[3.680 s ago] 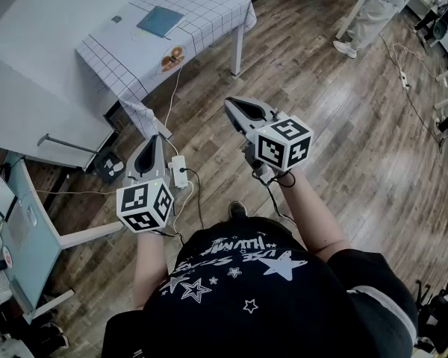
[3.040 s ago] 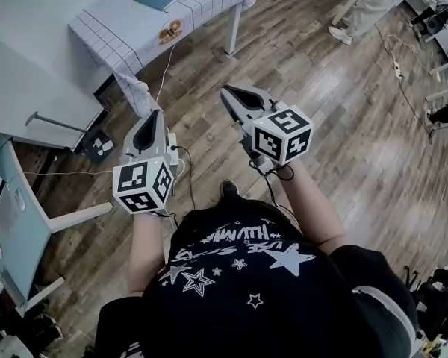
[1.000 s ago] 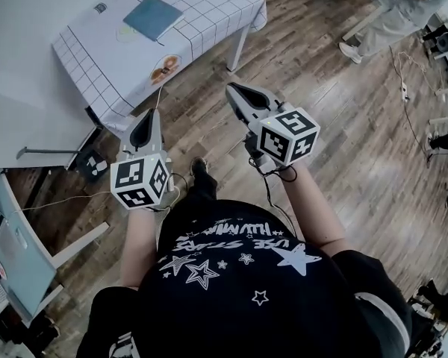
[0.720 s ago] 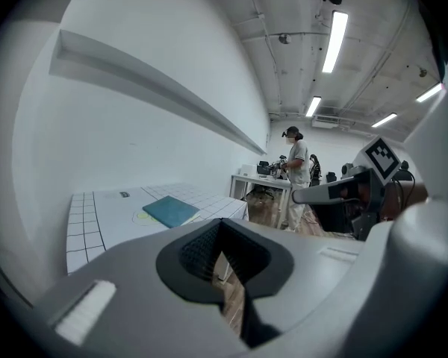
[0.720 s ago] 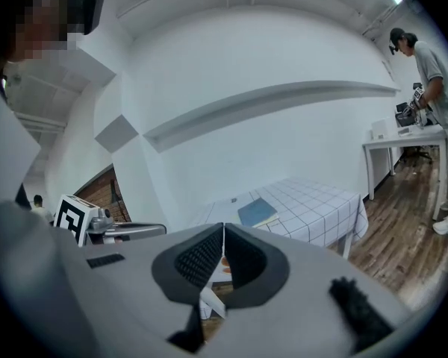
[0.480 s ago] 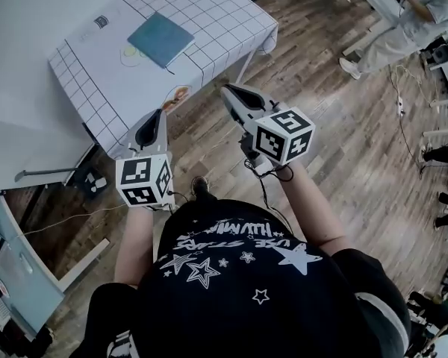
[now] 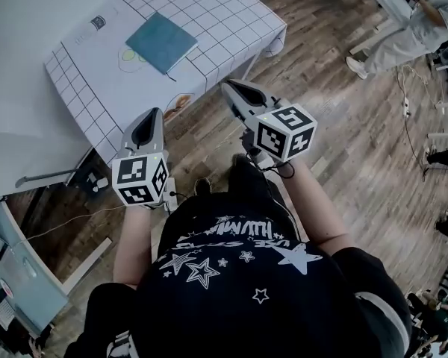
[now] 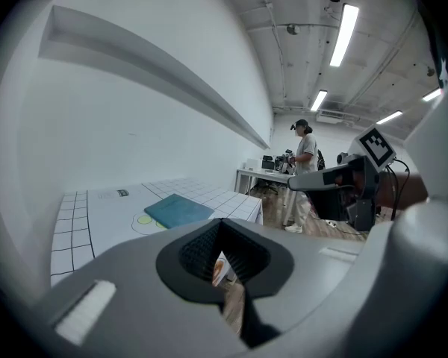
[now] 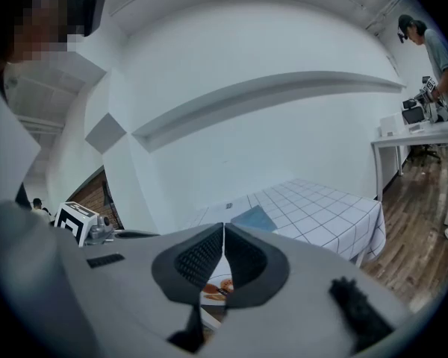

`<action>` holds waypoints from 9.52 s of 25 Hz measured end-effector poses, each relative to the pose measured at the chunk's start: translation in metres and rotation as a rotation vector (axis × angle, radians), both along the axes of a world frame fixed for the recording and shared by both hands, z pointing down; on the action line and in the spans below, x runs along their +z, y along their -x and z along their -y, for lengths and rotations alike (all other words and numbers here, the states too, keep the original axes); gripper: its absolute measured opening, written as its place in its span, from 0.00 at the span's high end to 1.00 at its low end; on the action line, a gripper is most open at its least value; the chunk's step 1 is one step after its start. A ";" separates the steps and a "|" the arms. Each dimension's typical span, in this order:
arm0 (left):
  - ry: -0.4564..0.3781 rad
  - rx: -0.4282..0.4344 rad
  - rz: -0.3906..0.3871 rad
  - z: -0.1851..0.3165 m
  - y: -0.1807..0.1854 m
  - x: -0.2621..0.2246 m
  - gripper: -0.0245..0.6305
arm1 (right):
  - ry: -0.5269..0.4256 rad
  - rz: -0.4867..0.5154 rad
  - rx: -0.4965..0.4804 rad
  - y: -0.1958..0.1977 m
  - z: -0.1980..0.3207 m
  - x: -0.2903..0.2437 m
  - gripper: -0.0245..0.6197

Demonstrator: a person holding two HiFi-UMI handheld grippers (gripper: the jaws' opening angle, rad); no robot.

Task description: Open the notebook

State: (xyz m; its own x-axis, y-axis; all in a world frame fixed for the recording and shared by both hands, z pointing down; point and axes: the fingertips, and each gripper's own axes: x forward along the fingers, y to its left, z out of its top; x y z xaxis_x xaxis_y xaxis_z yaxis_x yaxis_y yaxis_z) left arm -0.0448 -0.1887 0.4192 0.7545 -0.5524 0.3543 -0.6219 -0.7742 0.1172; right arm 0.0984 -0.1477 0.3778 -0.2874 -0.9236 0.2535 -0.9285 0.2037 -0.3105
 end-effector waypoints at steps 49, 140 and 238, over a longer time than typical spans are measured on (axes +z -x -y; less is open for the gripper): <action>-0.049 -0.325 0.774 0.174 -0.190 0.140 0.63 | 0.170 0.104 -0.500 -0.179 0.214 0.087 0.94; 0.328 -0.304 0.172 0.124 0.060 0.135 0.83 | 0.565 -0.038 -0.201 -0.006 0.228 0.138 0.90; 0.156 -0.449 0.079 -0.124 0.089 0.035 0.95 | 0.210 0.062 -0.597 0.116 -0.033 0.062 0.87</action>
